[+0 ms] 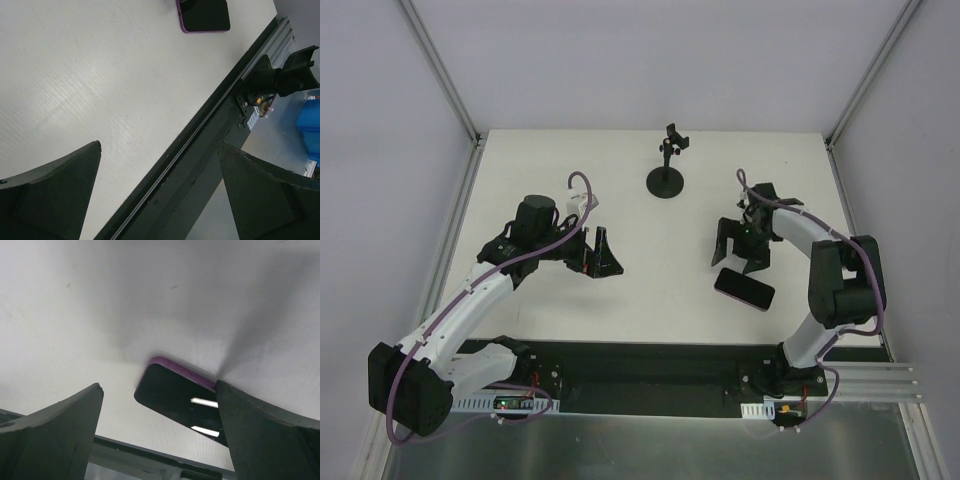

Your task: Place the phone on the phone stand

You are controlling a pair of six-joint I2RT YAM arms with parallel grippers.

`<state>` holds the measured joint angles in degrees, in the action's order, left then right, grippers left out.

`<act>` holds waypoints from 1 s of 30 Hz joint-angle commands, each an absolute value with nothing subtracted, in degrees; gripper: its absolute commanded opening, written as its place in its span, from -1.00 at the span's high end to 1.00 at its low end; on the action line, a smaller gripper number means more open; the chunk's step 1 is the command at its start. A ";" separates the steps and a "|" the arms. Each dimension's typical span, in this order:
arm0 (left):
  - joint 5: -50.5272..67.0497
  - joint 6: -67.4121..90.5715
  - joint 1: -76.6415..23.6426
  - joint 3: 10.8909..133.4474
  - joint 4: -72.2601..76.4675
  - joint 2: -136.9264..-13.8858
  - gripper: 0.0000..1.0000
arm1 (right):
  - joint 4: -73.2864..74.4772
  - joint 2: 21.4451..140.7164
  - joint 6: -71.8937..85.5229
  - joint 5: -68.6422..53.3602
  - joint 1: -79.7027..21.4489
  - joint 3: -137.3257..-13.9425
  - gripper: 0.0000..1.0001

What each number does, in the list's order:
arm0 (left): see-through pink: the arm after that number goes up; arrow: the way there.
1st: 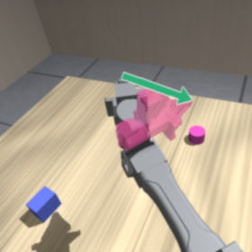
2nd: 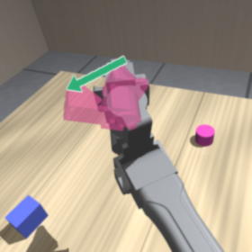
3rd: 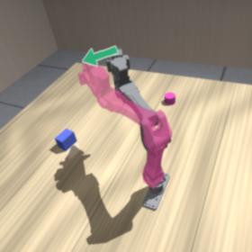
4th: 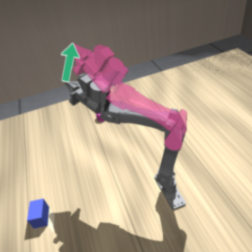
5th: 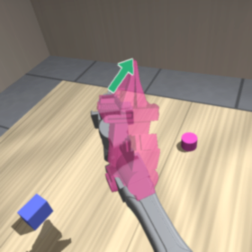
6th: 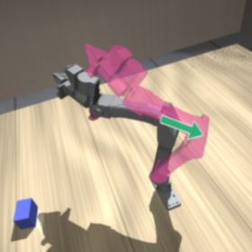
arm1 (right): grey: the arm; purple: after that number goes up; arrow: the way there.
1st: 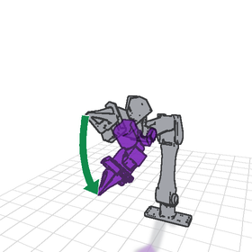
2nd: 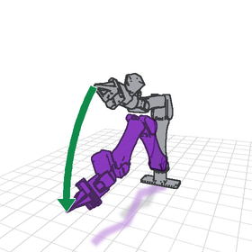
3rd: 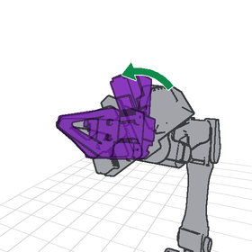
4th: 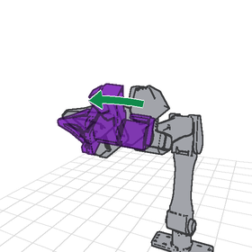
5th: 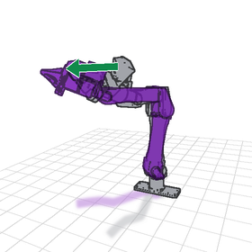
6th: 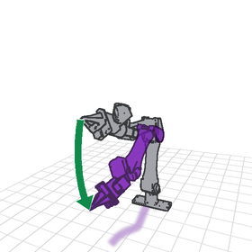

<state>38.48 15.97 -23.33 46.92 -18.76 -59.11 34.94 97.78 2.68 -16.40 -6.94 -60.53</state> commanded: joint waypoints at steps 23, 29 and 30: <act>30.42 28.21 -39.35 53.60 -16.09 -71.45 -0.79 | 27.53 53.57 27.09 -11.67 11.69 -26.10 -0.99; 28.56 29.53 -41.66 56.77 -13.62 -75.31 -0.79 | 19.07 69.76 20.31 -21.71 4.42 -38.20 -0.97; 28.56 29.01 -41.66 57.30 -13.54 -76.02 -0.79 | 19.77 72.22 17.78 -22.49 2.22 -41.02 -0.97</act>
